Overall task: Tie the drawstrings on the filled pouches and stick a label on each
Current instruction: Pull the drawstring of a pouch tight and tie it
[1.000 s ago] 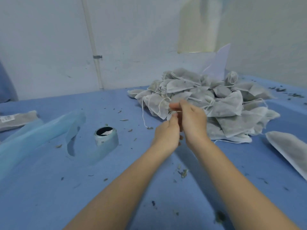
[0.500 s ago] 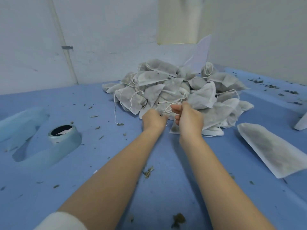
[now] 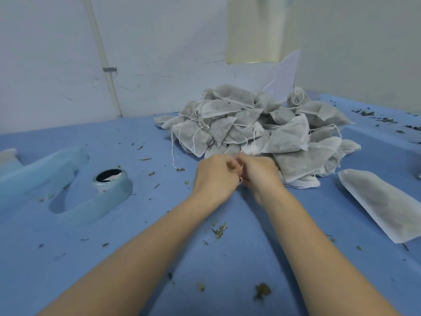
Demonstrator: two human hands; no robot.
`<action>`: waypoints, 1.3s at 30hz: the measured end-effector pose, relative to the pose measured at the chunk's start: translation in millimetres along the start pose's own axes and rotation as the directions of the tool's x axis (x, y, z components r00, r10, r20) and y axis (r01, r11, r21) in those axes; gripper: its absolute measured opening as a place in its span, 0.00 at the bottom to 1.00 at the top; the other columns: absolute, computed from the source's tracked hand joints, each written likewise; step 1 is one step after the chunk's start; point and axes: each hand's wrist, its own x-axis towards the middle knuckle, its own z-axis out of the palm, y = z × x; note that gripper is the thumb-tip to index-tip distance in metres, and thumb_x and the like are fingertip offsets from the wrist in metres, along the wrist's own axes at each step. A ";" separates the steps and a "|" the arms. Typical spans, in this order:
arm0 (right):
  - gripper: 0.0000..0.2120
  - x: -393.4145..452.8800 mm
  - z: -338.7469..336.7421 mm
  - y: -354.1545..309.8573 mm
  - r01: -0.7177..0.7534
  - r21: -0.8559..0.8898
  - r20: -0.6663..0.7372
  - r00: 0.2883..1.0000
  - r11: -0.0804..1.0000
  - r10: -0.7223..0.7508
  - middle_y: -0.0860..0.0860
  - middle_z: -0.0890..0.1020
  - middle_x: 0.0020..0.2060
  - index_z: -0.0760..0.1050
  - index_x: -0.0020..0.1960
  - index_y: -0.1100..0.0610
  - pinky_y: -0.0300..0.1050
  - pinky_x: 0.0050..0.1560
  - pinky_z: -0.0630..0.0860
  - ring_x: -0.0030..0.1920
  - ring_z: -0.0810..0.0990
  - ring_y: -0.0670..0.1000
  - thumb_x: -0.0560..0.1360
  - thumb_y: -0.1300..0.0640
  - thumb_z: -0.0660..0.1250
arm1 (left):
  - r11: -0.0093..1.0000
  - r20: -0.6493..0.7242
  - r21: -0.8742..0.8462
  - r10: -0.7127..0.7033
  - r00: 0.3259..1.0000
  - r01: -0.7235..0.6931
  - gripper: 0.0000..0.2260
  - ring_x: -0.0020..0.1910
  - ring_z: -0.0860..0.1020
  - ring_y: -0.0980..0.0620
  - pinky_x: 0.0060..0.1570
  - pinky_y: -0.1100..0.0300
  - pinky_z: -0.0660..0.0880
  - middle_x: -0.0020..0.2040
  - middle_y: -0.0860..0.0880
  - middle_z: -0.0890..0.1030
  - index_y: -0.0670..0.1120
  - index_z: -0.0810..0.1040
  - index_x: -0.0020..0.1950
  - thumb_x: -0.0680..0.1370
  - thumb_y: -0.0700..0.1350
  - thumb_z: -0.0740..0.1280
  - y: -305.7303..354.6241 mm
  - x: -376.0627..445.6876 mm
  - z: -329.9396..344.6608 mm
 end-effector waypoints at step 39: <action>0.30 -28.7 14.3 -15.4 0.000 -0.331 0.505 0.845 0.944 0.178 0.48 0.72 0.22 0.73 0.36 0.56 0.35 0.18 0.55 0.20 0.58 0.45 0.76 0.30 0.52 | 0.625 0.136 0.704 0.346 0.928 -0.336 0.17 0.47 0.64 0.49 0.53 0.54 0.58 0.43 0.51 0.67 0.53 0.71 0.59 0.75 0.60 0.57 -52.8 -19.4 -59.2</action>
